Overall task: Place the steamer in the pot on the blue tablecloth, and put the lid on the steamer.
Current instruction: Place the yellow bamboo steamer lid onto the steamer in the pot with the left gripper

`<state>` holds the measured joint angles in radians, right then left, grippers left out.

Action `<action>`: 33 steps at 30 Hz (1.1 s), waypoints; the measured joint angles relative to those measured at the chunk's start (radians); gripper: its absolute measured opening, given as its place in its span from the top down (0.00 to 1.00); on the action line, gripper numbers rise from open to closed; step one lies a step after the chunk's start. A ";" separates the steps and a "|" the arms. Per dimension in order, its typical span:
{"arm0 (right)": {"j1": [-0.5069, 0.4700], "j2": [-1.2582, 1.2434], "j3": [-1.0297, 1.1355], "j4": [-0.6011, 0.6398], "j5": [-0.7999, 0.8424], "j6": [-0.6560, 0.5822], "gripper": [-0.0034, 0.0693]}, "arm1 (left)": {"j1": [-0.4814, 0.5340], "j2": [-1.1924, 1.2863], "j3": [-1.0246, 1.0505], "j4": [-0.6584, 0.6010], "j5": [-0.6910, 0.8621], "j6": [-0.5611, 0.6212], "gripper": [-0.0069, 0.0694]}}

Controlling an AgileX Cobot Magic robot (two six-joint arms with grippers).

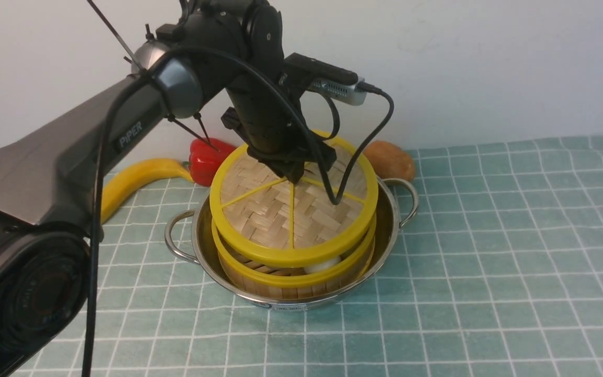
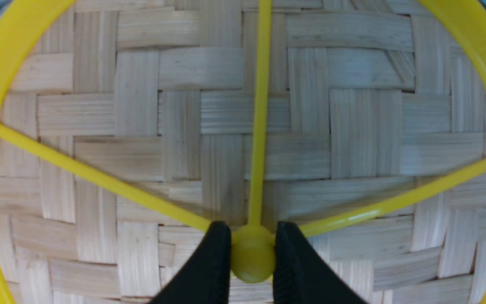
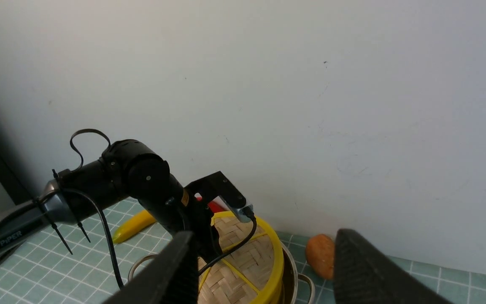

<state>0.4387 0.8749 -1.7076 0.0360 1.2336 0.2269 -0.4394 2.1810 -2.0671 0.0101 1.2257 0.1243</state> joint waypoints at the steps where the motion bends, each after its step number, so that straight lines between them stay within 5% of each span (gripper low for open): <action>1: 0.000 0.000 0.000 0.000 0.000 0.000 0.37 | 0.000 0.000 0.000 0.000 0.000 0.000 0.76; 33: 0.000 0.002 0.005 -0.016 0.000 0.001 0.37 | 0.000 -0.083 0.144 0.004 0.001 -0.001 0.76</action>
<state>0.4387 0.8770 -1.7024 0.0195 1.2336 0.2277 -0.4394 2.0983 -1.9227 0.0145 1.2267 0.1235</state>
